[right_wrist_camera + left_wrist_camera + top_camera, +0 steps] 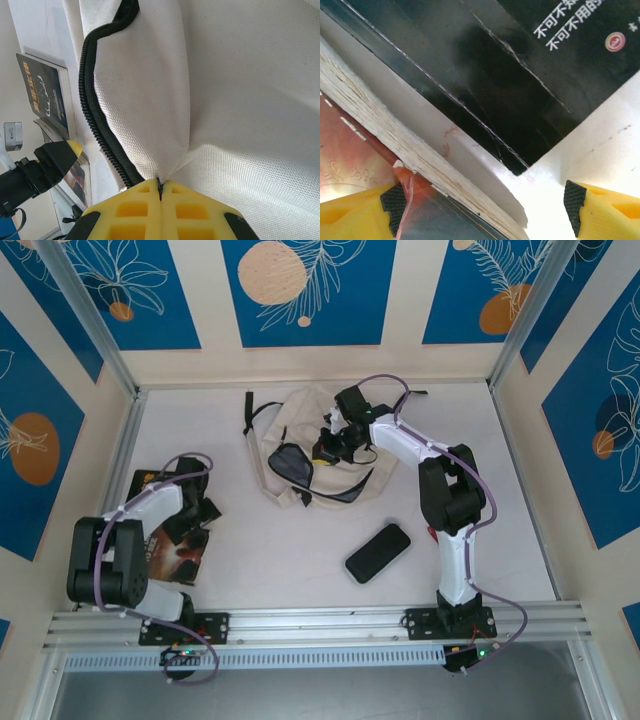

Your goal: Pack the student bag

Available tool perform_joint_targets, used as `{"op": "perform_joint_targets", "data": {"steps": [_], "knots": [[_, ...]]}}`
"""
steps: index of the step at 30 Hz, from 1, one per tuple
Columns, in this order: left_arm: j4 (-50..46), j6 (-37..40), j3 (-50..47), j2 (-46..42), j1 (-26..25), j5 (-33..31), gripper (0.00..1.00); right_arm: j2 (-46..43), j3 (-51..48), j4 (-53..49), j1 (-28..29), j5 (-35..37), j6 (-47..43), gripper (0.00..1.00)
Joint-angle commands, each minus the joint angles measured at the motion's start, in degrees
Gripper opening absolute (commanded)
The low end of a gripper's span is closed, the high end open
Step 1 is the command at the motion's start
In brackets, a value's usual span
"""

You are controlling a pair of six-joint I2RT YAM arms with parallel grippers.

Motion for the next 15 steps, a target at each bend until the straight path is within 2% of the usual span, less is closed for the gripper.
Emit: {"op": "perform_joint_targets", "data": {"steps": [1,3,8,15], "knots": [[4.1,0.2,0.0,3.6,-3.2,5.6,0.78,-0.1,-0.8,-1.6,-0.4,1.1,-0.5,0.0],[5.1,-0.6,0.0,5.0,-5.7,6.5,0.75,-0.2,-0.8,-1.7,-0.5,1.2,-0.5,0.0],[6.5,-4.0,2.4,8.5,-14.4,7.8,0.73,-0.7,-1.1,-1.8,-1.2,1.9,-0.1,0.0],[8.2,-7.3,9.7,13.6,-26.2,10.3,0.66,-3.3,-5.0,-0.7,-4.1,4.4,1.2,0.0]]}}
